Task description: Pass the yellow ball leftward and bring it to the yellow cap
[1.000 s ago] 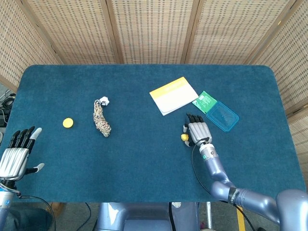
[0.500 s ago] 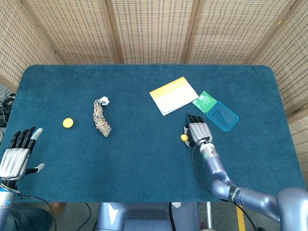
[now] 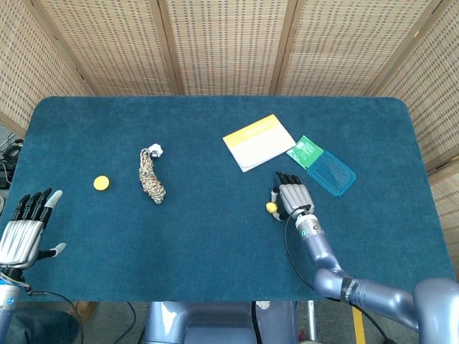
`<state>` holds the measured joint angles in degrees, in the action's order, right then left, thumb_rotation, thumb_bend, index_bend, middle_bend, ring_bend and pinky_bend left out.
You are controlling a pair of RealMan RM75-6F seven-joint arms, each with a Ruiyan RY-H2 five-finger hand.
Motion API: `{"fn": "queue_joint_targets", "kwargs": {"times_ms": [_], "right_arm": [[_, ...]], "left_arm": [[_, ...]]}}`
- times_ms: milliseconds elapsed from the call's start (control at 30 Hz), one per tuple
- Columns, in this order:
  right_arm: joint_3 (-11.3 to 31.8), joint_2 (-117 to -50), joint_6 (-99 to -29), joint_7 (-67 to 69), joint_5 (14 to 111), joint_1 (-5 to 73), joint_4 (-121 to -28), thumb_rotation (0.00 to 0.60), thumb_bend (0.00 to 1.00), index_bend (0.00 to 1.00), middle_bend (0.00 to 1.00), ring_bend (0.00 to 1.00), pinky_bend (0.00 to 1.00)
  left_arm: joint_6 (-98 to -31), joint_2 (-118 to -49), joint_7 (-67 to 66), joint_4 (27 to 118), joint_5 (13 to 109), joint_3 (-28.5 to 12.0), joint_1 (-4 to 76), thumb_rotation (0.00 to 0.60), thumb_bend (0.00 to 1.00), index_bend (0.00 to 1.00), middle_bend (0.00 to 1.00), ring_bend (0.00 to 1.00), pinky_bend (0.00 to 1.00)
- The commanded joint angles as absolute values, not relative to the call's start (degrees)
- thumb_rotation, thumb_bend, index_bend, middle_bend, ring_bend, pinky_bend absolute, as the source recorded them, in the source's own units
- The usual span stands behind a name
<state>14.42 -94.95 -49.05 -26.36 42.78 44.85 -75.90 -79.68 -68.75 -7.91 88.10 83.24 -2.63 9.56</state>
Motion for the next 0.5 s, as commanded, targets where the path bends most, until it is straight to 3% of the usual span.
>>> {"fn": "queue_joint_targets", "kwargs": {"times_ms": [33, 267, 500], "right_arm": [[14.6, -93.3, -48.6, -25.7, 42.4, 44.9, -78.9, 0.600, 0.26, 0.55, 0.00, 0.00, 0.00], [15.6, -92.2, -48.4, -26.8, 42.4, 47.8, -86.5, 0.600, 0.26, 0.55, 0.00, 0.00, 0.00], [15.5, -98.5, -46.6, -30.2, 39.0, 54.2, -85.9, 0.600, 0.26, 0.55, 0.00, 0.00, 0.00]], "left_arm": [[-79.7, -68.7, -7.8, 88.1, 83.3, -2.6, 9.5, 0.600, 0.00, 0.00, 0.00, 0.00, 0.00], [-79.3, -68.3, -6.7, 88.1, 83.0, -2.8, 9.8, 0.600, 0.00, 0.00, 0.00, 0.00, 0.00], [-77.9, -68.1, -5.5, 87.7, 82.2, -3.0, 10.3, 0.600, 0.00, 0.00, 0.00, 0.00, 0.00]]}}
